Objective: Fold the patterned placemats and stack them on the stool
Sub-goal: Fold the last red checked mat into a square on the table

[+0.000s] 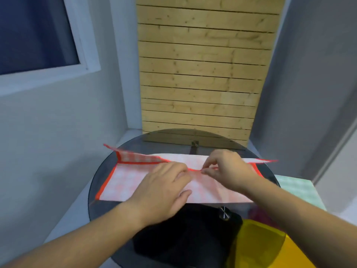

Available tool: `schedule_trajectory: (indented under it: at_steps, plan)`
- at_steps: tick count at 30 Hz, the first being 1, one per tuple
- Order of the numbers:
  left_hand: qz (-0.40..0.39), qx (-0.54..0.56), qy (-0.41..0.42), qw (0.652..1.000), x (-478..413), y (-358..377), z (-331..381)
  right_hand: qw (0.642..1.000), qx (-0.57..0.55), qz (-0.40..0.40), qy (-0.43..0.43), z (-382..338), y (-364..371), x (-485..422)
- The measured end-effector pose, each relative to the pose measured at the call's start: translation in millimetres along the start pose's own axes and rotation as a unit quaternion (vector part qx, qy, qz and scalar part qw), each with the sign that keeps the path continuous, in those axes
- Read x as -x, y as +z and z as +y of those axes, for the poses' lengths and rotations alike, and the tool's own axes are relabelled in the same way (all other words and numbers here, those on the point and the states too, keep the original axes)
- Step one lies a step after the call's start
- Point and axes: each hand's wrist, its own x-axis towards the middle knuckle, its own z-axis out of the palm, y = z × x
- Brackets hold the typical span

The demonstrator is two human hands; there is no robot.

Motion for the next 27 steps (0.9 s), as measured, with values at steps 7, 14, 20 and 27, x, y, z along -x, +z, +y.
schedule_trajectory:
  at_steps: [7, 14, 20, 27]
  plan:
    - [-0.209, -0.048, -0.075, 0.974, 12.1, 16.5, 3.6, 0.994, -0.097, -0.039, 0.028, 8.4, 35.5, 53.8]
    - [-0.357, 0.032, -0.138, 0.923, 19.1, 34.7, -13.2, 0.994, -0.102, -0.029, 0.026, 11.2, 48.9, 72.4]
    - [-0.357, 0.041, -0.142, 0.922, 18.9, 37.3, -14.2, 0.996, -0.088, 0.001, 0.011, 9.7, 53.2, 78.8]
    - [-0.359, 0.049, -0.130, 0.923, 18.6, 34.4, -16.4, 0.997, -0.072, -0.027, 0.003, 7.0, 49.9, 77.1]
